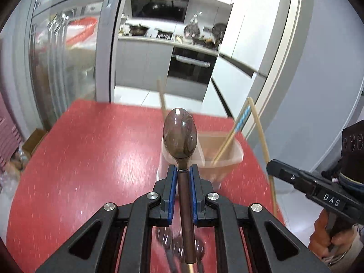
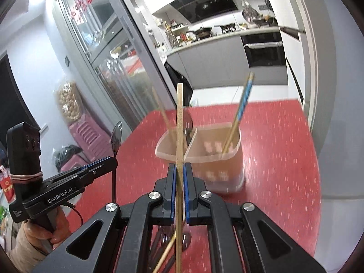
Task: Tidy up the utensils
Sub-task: 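Carry the chopstick and spoon upright over the beige holder, then lower both utensils into the holder and open the right tool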
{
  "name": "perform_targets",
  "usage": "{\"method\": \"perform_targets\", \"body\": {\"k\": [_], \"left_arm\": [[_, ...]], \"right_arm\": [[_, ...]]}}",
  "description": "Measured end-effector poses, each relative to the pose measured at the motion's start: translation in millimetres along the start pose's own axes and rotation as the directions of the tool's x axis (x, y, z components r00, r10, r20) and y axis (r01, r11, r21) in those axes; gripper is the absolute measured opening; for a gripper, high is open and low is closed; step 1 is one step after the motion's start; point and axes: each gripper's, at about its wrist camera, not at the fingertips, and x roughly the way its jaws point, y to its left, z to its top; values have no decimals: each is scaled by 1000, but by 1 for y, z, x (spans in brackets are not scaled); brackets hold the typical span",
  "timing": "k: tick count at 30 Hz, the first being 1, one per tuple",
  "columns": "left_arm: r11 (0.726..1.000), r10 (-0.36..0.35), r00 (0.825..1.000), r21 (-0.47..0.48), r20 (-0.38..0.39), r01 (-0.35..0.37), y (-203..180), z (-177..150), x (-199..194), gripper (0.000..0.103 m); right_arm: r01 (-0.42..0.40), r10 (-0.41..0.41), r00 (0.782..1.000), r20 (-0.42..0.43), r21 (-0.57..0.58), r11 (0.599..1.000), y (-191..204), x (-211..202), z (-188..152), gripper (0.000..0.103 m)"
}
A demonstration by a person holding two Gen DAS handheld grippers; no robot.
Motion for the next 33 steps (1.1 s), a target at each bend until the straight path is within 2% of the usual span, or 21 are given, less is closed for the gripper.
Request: {"method": "perform_targets", "body": {"k": [6,9,16,23,29,33], "left_arm": [[1000,-11,997,18,82,10,-9,44,25,37],[1000,1,995,28,99,-4,-12,61,42,37],[999,34,990,3,136,-35,-4,77,81,37],[996,90,984,10,150,-93,2,66,102,37],[990,132,980,32,152,-138,3,44,106,37],[985,154,980,59,127,-162,1,32,106,37]], "right_arm": [[19,-17,996,88,-18,1000,-2,16,50,6],[27,-25,992,123,-16,999,-5,31,71,6],[72,-69,977,203,-9,997,-19,68,101,6],[166,-149,956,253,-49,985,-24,101,90,6],[209,-175,952,253,-115,971,-18,114,65,6],[220,-180,950,256,-137,966,-16,112,50,6]]}}
